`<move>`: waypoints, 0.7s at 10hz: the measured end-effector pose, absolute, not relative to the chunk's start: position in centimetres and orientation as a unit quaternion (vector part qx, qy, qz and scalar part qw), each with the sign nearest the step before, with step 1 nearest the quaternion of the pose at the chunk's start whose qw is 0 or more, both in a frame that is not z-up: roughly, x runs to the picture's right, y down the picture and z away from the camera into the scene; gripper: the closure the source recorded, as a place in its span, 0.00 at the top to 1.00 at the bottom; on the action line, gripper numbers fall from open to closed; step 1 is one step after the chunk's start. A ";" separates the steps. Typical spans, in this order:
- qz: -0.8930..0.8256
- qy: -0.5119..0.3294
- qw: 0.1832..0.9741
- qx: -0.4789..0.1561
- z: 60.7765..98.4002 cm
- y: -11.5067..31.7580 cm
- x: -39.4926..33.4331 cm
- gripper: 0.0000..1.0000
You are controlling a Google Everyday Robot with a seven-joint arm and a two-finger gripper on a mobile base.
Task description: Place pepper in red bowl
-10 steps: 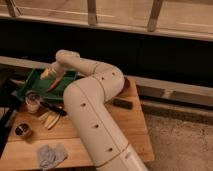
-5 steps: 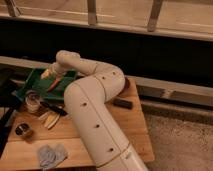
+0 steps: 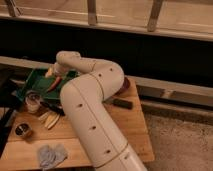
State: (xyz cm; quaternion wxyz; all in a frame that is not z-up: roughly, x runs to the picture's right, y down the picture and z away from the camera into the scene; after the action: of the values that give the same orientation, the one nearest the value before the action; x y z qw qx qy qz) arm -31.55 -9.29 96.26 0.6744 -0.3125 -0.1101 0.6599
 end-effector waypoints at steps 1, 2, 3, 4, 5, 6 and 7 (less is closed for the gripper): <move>0.663 -0.107 0.673 -0.309 96.5 -9.0 -31.4 0.69; 0.666 -0.107 0.671 -0.307 96.8 -8.7 -31.5 0.69; 0.668 -0.109 0.669 -0.307 96.9 -8.7 -31.5 0.69; 0.671 -0.114 0.664 -0.310 97.2 -8.7 -31.5 0.69; 0.671 -0.119 0.662 -0.312 97.4 -8.7 -31.8 0.69; 0.670 -0.126 0.658 -0.319 97.8 -8.5 -32.5 0.69; 0.669 -0.132 0.654 -0.328 98.1 -8.2 -33.1 0.69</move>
State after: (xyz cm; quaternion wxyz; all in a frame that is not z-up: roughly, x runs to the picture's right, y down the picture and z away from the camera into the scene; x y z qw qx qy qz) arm -33.10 -8.23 98.11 0.6538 -0.3278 -0.1318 0.6691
